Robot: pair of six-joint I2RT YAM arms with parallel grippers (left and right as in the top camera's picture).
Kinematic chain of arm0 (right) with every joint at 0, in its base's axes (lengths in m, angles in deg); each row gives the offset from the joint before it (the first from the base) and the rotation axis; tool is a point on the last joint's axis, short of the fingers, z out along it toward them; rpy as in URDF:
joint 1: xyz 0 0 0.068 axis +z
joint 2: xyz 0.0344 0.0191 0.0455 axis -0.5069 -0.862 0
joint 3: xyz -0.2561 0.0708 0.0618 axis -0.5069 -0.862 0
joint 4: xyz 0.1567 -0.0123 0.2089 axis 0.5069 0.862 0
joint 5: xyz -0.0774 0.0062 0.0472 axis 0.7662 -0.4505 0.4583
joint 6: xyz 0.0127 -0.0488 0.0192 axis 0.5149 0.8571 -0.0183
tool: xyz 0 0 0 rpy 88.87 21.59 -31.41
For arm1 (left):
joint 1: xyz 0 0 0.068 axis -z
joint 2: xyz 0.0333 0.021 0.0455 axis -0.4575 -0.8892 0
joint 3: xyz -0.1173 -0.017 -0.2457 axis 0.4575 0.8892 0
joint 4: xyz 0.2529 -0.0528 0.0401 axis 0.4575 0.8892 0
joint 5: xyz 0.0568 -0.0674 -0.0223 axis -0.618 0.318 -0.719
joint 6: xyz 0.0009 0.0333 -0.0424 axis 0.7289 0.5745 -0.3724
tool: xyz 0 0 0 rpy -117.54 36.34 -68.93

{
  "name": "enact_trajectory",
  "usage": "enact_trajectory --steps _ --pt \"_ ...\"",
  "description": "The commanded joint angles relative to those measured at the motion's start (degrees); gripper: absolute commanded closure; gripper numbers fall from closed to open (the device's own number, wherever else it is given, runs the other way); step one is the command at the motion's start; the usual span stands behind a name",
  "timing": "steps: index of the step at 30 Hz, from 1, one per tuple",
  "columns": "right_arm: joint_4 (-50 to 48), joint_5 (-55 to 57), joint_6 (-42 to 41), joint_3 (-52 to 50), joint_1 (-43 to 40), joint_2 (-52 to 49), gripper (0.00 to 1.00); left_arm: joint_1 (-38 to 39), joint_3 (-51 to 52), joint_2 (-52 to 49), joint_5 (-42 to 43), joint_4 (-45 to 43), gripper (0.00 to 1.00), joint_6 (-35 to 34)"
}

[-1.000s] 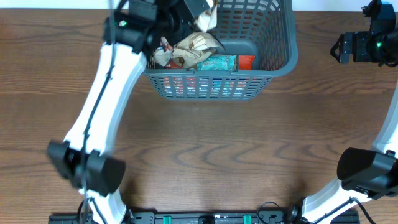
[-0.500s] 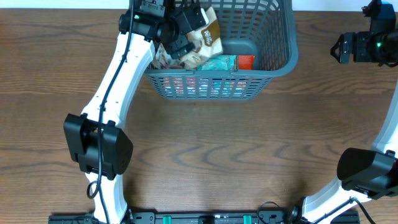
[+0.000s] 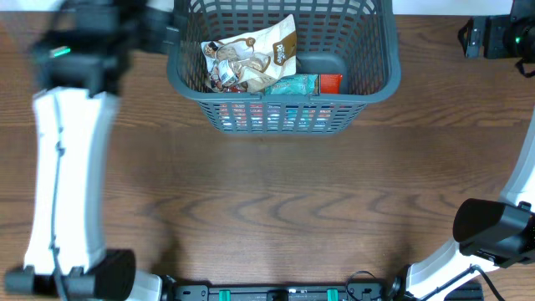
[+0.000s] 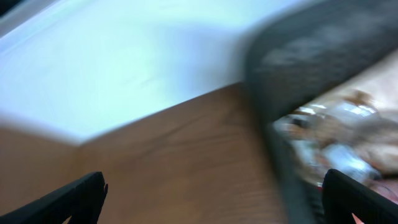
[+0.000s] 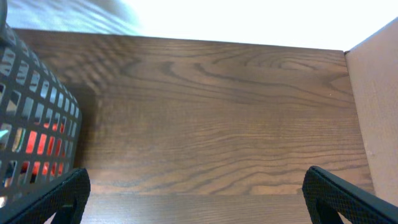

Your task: Pack container

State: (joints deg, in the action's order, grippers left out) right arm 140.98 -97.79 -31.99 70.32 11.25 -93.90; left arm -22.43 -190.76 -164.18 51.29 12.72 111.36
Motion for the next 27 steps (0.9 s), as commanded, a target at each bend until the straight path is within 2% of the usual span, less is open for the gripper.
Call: enact_trajectory --steps 1,4,7,13,18,23,25,27 --pt "0.17 0.68 -3.34 1.88 -0.26 0.48 0.01 -6.75 -0.42 3.10 -2.12 3.43 0.01 -15.76" --pt "1.51 3.45 -5.40 1.77 -0.24 1.09 0.01 -10.32 -0.31 4.76 -1.86 7.54 0.01 -16.72" --pt "3.10 5.05 -7.34 1.66 -0.20 1.84 0.01 -10.67 2.43 6.73 -1.68 8.68 0.01 -16.04" --pt "4.07 6.49 -9.44 -2.43 1.62 5.95 0.01 -10.47 19.69 15.50 1.46 4.07 0.02 -16.70" --pt "1.77 9.64 -11.32 -13.60 4.96 15.08 0.01 -10.47 36.63 25.62 3.15 -0.55 0.01 -19.02" --pt "-0.22 10.73 -12.22 -28.06 9.22 26.64 0.01 -10.47 47.56 35.28 6.23 -0.63 0.01 -20.11" --pt "-1.62 10.82 -12.68 -35.50 11.47 32.48 0.01 -10.47 51.15 39.45 6.82 -0.63 0.01 -20.26" --pt "-3.74 11.80 -15.34 -47.04 14.88 41.97 0.01 -10.47 56.04 46.03 7.26 -0.59 0.01 -21.57"
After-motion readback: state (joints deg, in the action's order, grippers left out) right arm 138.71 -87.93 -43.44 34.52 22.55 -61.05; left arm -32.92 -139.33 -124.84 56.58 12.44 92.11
